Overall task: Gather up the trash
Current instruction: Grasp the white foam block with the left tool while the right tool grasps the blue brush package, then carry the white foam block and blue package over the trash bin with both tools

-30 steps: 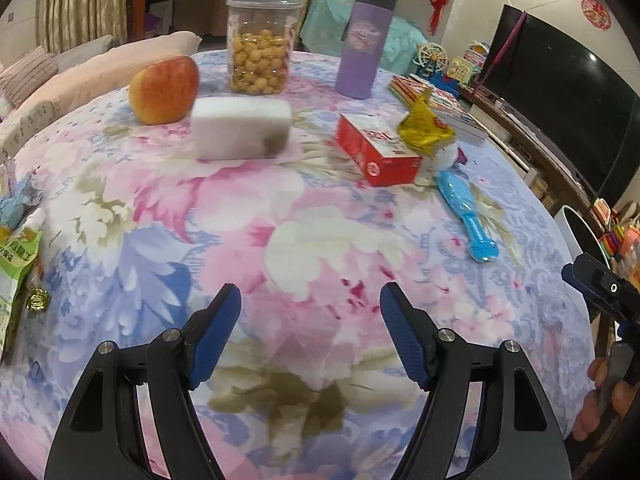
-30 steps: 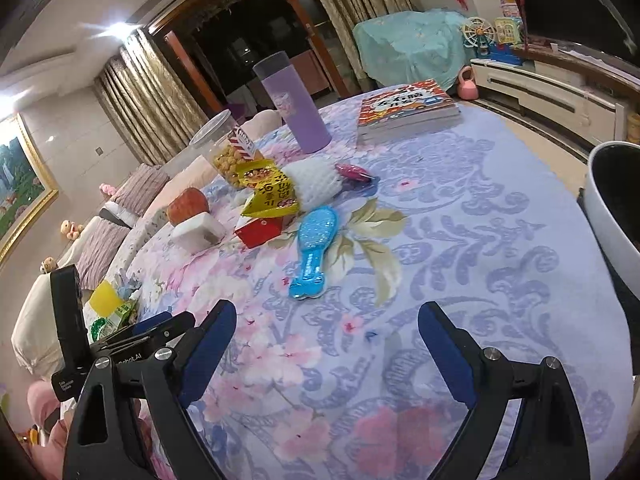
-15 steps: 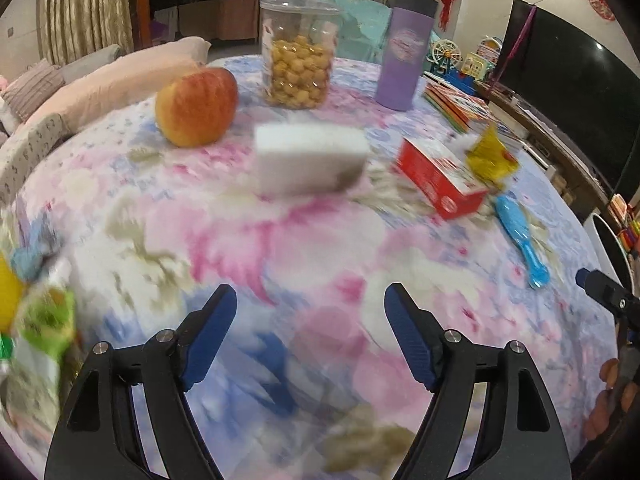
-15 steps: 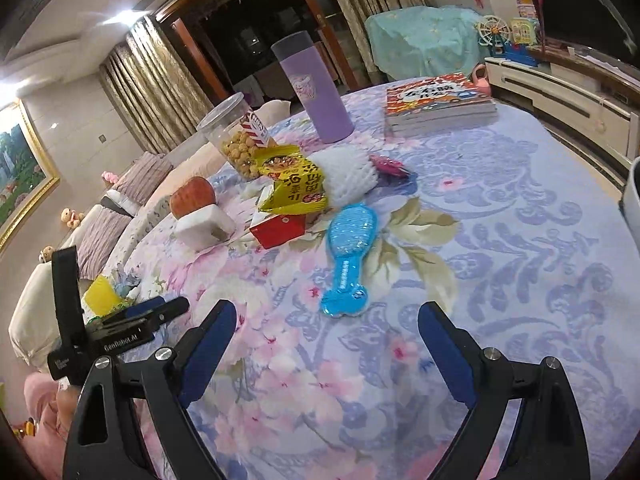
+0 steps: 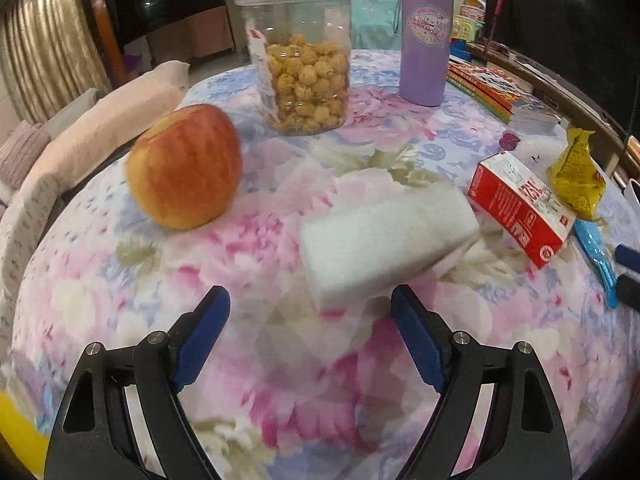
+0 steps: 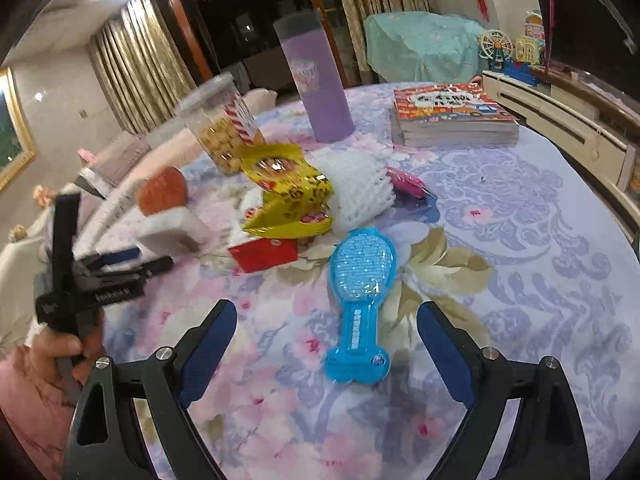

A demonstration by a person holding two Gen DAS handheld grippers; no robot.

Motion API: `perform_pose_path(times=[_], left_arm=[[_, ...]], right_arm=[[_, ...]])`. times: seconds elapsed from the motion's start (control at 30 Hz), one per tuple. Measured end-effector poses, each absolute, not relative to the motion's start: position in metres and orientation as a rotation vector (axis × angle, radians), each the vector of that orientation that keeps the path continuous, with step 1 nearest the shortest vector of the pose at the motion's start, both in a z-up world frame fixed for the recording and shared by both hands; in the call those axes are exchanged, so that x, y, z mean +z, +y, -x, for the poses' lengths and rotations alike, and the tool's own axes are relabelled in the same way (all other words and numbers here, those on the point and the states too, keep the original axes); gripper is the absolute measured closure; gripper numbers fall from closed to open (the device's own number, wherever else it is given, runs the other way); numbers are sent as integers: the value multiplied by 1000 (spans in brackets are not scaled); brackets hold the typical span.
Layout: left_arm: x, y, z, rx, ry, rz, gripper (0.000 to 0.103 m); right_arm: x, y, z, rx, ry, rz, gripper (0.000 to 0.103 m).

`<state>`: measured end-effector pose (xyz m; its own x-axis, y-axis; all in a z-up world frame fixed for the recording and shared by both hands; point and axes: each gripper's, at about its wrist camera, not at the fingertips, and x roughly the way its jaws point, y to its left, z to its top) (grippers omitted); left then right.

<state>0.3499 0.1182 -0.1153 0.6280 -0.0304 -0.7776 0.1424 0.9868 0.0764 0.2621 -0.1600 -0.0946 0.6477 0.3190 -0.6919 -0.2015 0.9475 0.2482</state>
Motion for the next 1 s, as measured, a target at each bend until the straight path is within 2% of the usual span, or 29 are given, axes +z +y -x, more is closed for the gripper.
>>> perform_pose_path(times=[0.07, 0.13, 0.17, 0.2, 0.23, 0.27, 0.3, 0.37, 0.43, 0.57, 0.63, 1.0], left_arm=[[-115, 116, -354, -126, 879, -130, 18], [-115, 112, -354, -148, 873, -127, 18], [-114, 109, -354, -165, 864, -123, 21], [-112, 106, -352, -177, 851, -121, 27], [-111, 103, -350, -195, 844, -115, 45], [-111, 100, -350, -206, 853, -103, 56], [-111, 98, -349, -202, 855, -95, 58], [-109, 94, -345, -194, 853, -85, 70], [-108, 91, -337, -185, 863, -58, 74], [-100, 81, -307, -188, 850, 0, 74], [-96, 73, -290, -197, 848, 37, 74], [-86, -13, -219, -332, 838, 114, 74]], right_arm=[[-104, -155, -272, 280, 851, -128, 19], [-112, -154, -278, 266, 881, -117, 36], [-115, -154, -279, 253, 886, -109, 39], [-115, -154, -278, 246, 880, -103, 44], [-115, -153, -278, 233, 878, -83, 58], [-114, -153, -278, 218, 878, -58, 67], [-114, -154, -278, 215, 876, -50, 73], [-114, -159, -276, 233, 876, -71, 73], [-111, -165, -272, 241, 867, -85, 73], [-104, -181, -253, 270, 838, -132, 74], [-101, -190, -246, 285, 830, -155, 80], [-84, -241, -198, 324, 786, -228, 80]])
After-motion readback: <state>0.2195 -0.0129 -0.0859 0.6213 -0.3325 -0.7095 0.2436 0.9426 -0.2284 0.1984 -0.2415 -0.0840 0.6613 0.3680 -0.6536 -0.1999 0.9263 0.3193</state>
